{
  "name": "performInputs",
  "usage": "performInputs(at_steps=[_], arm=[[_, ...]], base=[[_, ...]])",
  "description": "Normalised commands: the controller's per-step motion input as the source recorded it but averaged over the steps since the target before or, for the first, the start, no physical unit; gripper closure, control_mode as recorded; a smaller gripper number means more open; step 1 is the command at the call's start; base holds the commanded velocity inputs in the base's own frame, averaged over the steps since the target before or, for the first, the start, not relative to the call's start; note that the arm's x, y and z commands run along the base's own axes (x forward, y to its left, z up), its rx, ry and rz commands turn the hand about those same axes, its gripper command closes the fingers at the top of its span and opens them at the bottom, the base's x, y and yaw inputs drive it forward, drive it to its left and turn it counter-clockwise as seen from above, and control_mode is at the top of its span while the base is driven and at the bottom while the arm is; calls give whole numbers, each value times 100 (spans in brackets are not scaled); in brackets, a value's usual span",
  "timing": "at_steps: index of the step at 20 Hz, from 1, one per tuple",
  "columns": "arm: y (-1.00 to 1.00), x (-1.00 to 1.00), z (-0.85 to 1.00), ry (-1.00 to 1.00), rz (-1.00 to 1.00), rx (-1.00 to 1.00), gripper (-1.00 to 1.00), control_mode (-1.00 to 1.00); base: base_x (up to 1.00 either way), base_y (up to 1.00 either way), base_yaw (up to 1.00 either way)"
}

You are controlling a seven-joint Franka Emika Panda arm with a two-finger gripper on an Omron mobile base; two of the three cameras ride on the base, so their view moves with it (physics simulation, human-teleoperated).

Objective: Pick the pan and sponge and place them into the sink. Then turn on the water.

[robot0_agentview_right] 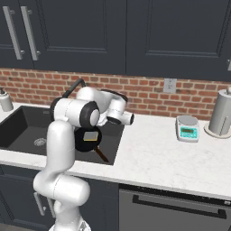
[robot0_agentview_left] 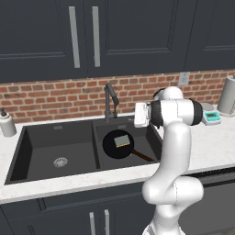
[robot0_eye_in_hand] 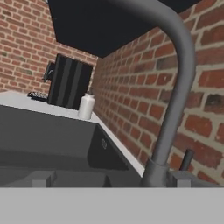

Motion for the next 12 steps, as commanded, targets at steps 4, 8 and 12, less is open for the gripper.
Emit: performInputs(at_steps=[4, 8, 12], arm=[[20, 8, 0, 4, -6, 6, -100, -100], [15, 6, 0, 2, -5, 3, -100, -100], [9, 5, 0, 1, -4, 0, -100, -100]], base=[[0, 0, 0], [0, 0, 0], [0, 0, 0]])
